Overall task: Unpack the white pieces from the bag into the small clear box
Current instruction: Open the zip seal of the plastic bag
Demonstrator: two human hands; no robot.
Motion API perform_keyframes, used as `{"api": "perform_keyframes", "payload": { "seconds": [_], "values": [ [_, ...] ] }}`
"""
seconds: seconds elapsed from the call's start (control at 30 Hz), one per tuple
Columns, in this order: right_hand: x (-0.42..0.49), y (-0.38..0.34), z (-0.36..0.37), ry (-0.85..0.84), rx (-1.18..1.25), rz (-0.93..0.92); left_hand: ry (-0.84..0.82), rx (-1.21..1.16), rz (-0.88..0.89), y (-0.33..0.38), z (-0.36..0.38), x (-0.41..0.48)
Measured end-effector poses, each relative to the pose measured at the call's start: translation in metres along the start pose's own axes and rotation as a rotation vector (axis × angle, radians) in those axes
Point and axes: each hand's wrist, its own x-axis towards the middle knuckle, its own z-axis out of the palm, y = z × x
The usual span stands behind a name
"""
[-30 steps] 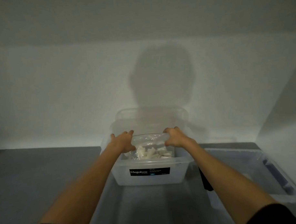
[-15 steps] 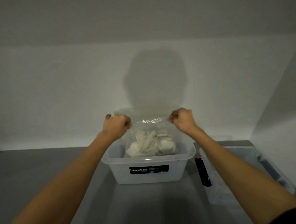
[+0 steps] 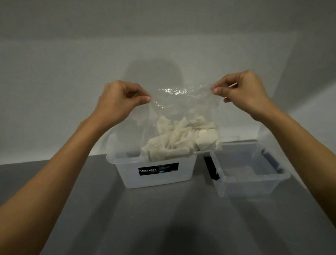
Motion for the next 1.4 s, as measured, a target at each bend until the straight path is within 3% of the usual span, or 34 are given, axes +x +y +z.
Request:
{"api": "perform_keyframes", "payload": {
  "seconds": [0.2,0.43,0.6,0.7,0.77,0.83,0.97,1.1,1.2,1.4],
  "values": [
    [-0.085,0.026,-0.022,-0.142,0.041,0.147,-0.084,-0.126,-0.027,0.020,0.032,-0.076],
    [-0.174,0.090,0.003,-0.254,0.054,0.302,-0.258,-0.021,-0.141,0.002,0.089,-0.159],
    [-0.209,0.112,0.015,-0.262,0.102,0.276,-0.228,0.028,-0.185,0.010,0.107,-0.200],
    [-0.220,0.118,0.016,-0.332,0.103,0.281,-0.293,0.082,-0.254,0.008,0.111,-0.218],
    [-0.222,0.120,0.011,-0.400,0.095,0.287,-0.307,0.068,-0.348,0.007,0.110,-0.228],
    [-0.221,0.119,0.004,-0.415,0.036,0.255,-0.209,-0.092,-0.496,0.008,0.110,-0.234],
    [-0.213,0.103,0.002,-0.286,0.010,0.202,-0.017,-0.428,-0.818,0.004,0.118,-0.234],
    [-0.202,0.073,0.019,-0.271,-0.057,0.052,-0.096,-0.664,-1.083,-0.004,0.120,-0.230],
    [-0.188,0.048,0.038,-0.360,-0.067,-0.016,-0.126,-0.699,-1.036,-0.012,0.119,-0.227],
    [-0.171,0.013,0.078,-0.527,-0.119,-0.112,-0.054,-0.760,-0.714,-0.011,0.103,-0.211]
  ]
}}
